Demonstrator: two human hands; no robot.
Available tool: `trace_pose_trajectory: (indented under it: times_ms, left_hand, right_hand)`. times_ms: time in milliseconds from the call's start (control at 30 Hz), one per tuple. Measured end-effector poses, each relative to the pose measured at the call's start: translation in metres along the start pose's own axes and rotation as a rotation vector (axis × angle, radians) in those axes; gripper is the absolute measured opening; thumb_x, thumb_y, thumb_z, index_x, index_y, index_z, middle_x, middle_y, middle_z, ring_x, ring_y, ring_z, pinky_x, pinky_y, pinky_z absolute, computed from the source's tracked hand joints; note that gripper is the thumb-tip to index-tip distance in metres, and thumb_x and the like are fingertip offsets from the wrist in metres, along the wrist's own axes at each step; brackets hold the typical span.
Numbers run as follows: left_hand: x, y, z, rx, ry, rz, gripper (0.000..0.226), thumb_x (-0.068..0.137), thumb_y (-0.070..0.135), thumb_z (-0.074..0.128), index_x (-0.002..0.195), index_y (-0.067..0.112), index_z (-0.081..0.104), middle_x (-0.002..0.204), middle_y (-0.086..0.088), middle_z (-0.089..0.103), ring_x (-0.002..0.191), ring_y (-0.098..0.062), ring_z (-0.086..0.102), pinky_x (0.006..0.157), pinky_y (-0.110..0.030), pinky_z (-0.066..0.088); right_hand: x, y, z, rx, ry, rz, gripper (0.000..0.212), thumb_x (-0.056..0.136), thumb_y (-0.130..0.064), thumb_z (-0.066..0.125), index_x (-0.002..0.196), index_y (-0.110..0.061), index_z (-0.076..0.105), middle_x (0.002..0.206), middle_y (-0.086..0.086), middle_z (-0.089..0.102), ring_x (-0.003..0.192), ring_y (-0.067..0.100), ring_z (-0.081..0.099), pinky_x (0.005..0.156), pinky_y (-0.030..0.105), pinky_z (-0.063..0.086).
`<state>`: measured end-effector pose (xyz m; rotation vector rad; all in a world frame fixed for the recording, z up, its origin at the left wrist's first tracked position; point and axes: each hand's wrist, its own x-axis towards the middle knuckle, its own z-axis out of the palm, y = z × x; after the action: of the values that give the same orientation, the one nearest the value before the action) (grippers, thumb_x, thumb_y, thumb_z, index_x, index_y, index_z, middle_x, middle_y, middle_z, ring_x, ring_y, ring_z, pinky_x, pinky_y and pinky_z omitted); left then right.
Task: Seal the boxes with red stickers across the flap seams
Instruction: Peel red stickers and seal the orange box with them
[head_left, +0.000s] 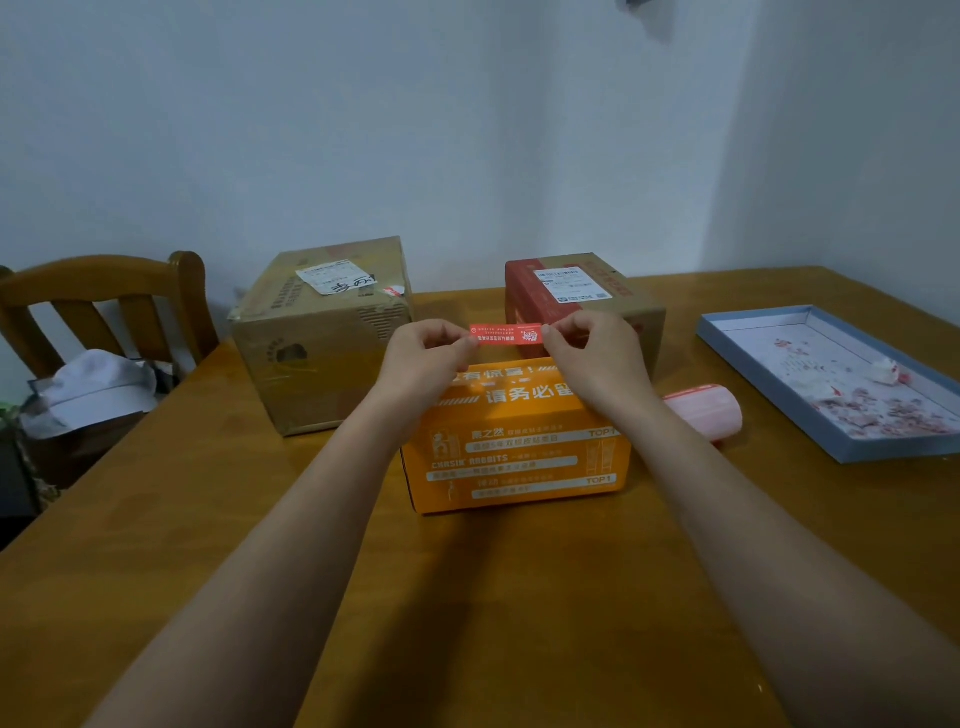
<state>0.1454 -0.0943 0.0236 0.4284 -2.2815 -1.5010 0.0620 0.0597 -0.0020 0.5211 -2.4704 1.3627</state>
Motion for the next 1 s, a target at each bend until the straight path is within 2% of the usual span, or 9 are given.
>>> trace_pose_trajectory:
  times_ms: [133,200,300,467,567,667,800,1000]
  left_hand:
    - [0.003,0.000,0.000,-0.009,-0.002,0.000,0.011,0.094,0.023,0.061,0.085,0.020,0.068,0.092,-0.003,0.066,0.093,-0.019,0.062,0.082,-0.033,0.052]
    - [0.004,0.000,-0.001,-0.015,0.005,0.011,0.012,0.094,0.023,0.061,0.085,0.020,0.068,0.091,-0.003,0.067,0.092,-0.018,0.062,0.082,-0.033,0.052]
    - [0.005,0.000,-0.003,-0.022,0.007,0.022,0.012,0.093,0.023,0.062,0.084,0.019,0.068,0.088,-0.001,0.066,0.088,-0.016,0.062,0.078,-0.030,0.050]
    - [0.006,-0.002,-0.004,-0.007,0.035,0.014,0.013,0.093,0.022,0.062,0.081,0.021,0.067,0.088,0.000,0.065,0.088,-0.015,0.061,0.080,-0.031,0.051]
    - [0.007,-0.002,-0.005,-0.005,0.030,0.024,0.014,0.094,0.023,0.061,0.081,0.021,0.067,0.086,-0.001,0.065,0.084,-0.015,0.059,0.077,-0.030,0.048]
    - [0.007,-0.001,-0.006,-0.006,0.020,0.022,0.014,0.093,0.023,0.062,0.080,0.020,0.067,0.084,-0.001,0.064,0.084,-0.015,0.058,0.078,-0.032,0.049]
    - [0.007,-0.001,-0.007,0.017,0.032,0.017,0.014,0.094,0.024,0.061,0.081,0.021,0.067,0.087,-0.001,0.065,0.089,-0.018,0.060,0.083,-0.035,0.051]
    - [0.003,-0.001,-0.006,0.065,0.034,0.020,0.018,0.094,0.028,0.061,0.079,0.020,0.067,0.086,-0.001,0.066,0.087,-0.016,0.062,0.079,-0.033,0.051]
  right_hand:
    - [-0.003,-0.006,-0.003,0.082,-0.020,-0.035,0.035,0.098,-0.044,0.048,0.084,-0.016,0.065,0.082,-0.007,0.064,0.080,0.009,0.062,0.062,0.017,0.043]
    - [-0.004,-0.008,-0.003,0.120,-0.029,-0.052,0.038,0.094,-0.050,0.051,0.083,-0.017,0.067,0.082,-0.006,0.065,0.078,0.007,0.061,0.065,0.018,0.045]
    - [-0.004,-0.008,-0.002,0.084,-0.004,-0.072,0.030,0.090,-0.050,0.059,0.087,-0.021,0.067,0.084,-0.012,0.063,0.080,0.001,0.057,0.065,0.014,0.039]
    - [-0.007,-0.014,-0.003,0.195,-0.021,-0.055,0.051,0.091,-0.057,0.047,0.083,-0.012,0.068,0.081,-0.002,0.067,0.077,0.010,0.062,0.068,0.020,0.046]
    - [-0.008,-0.016,-0.002,0.187,-0.036,-0.071,0.042,0.085,-0.058,0.057,0.083,-0.017,0.067,0.082,-0.006,0.066,0.078,0.006,0.060,0.066,0.014,0.040]
    - [-0.006,-0.014,0.000,0.125,-0.020,-0.090,0.028,0.086,-0.046,0.065,0.089,-0.018,0.069,0.086,-0.009,0.064,0.080,0.001,0.057,0.063,0.009,0.037]
    - [-0.003,-0.010,0.001,0.099,0.000,-0.075,0.016,0.090,-0.036,0.065,0.091,-0.020,0.069,0.086,-0.013,0.061,0.080,-0.005,0.054,0.064,0.007,0.033]
    - [-0.003,-0.006,-0.003,0.074,-0.019,-0.063,0.015,0.092,-0.034,0.062,0.090,-0.020,0.067,0.085,-0.013,0.060,0.083,0.001,0.055,0.065,0.011,0.037]
